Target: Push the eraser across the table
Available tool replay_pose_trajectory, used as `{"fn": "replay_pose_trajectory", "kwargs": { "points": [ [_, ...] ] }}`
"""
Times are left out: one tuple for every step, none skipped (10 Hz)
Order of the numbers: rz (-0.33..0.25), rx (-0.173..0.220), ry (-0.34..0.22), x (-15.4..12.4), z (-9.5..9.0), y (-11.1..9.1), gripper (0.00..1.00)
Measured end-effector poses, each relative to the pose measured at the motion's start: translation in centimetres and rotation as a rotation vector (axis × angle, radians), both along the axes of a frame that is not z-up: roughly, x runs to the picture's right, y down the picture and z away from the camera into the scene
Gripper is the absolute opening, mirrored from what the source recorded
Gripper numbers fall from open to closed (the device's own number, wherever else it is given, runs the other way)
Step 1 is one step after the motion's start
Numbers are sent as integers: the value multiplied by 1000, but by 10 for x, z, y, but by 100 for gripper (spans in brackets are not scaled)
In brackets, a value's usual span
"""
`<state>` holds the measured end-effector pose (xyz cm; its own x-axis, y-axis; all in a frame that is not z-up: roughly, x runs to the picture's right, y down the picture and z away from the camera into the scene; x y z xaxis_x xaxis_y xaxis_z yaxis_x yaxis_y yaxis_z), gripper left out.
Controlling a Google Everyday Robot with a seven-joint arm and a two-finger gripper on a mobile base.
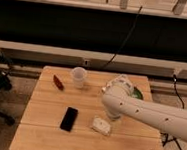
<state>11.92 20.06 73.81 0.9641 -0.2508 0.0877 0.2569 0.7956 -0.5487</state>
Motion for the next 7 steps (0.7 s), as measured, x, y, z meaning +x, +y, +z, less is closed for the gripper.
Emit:
{"fn": "replay_pose_trajectory", "kwargs": {
  "points": [
    [-7, -4, -5, -3, 3, 4, 80],
    [-7, -9, -6, -3, 4, 7, 80],
    [-8, -11, -9, -5, 4, 8, 80],
    [-10, -11, -15, -8, 5, 8, 80],
    [-12, -15, -15, -10, 7, 12, 80],
    [-17, -17, -17, -12, 9, 14, 78],
    [-21, -19, -19, -13, 10, 15, 71]
  ]
}}
